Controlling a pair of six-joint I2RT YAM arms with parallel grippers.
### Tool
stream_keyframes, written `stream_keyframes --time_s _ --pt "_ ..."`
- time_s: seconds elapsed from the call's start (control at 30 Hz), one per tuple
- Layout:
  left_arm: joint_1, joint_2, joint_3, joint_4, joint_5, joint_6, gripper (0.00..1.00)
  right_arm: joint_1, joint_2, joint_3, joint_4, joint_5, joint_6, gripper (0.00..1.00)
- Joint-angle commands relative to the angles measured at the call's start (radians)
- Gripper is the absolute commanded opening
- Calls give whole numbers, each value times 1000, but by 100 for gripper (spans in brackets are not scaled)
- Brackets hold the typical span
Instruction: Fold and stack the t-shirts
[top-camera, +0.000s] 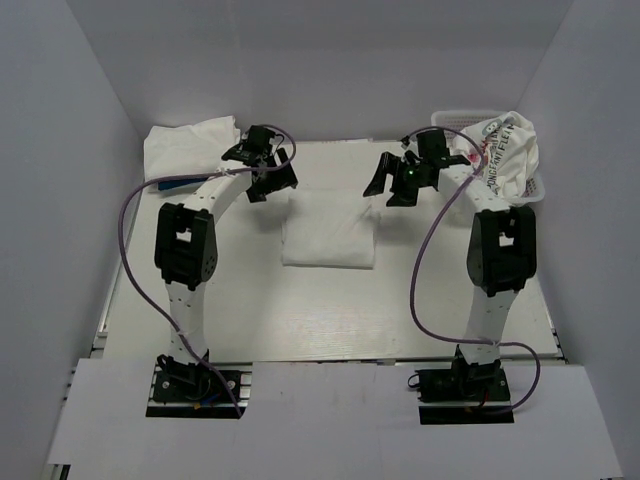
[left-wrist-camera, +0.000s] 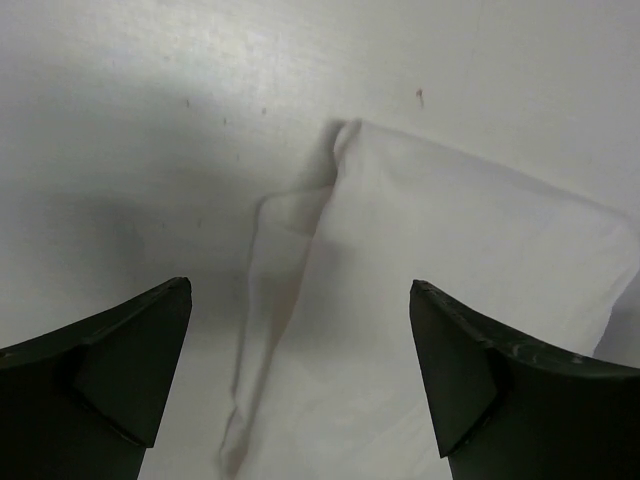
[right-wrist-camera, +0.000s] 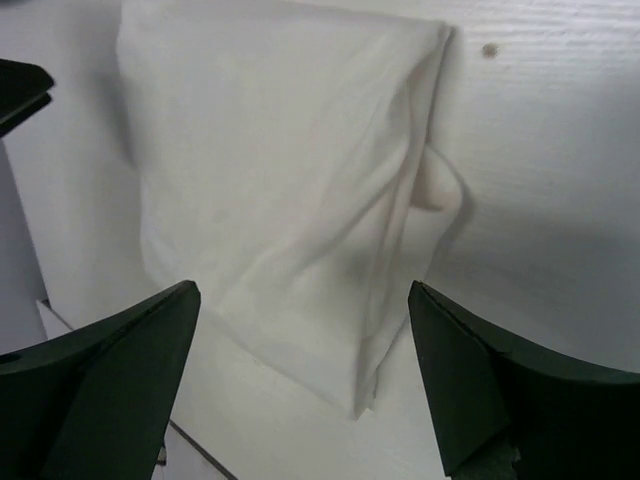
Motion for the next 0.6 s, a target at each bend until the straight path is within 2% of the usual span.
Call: stream_keyframes --time_s 0.0,0.17,0.27,0.53,0.57 --pt "-31 -153 -108 40 58 8 100 16 -144 -102 112 -104 15 90" --pt "-31 -174 -262 28 106 44 100 45 -236 -267 160 -109 18 90" --pt "-31 -184 -345 93 145 90 100 47 -294 -355 163 -92 1 90" --pt "-40 -79 -389 207 302 144 100 45 -392 -449 162 -65 -7 90" --pt "-40 -79 -389 237 334 165 96 50 -399 -451 154 -46 -10 90"
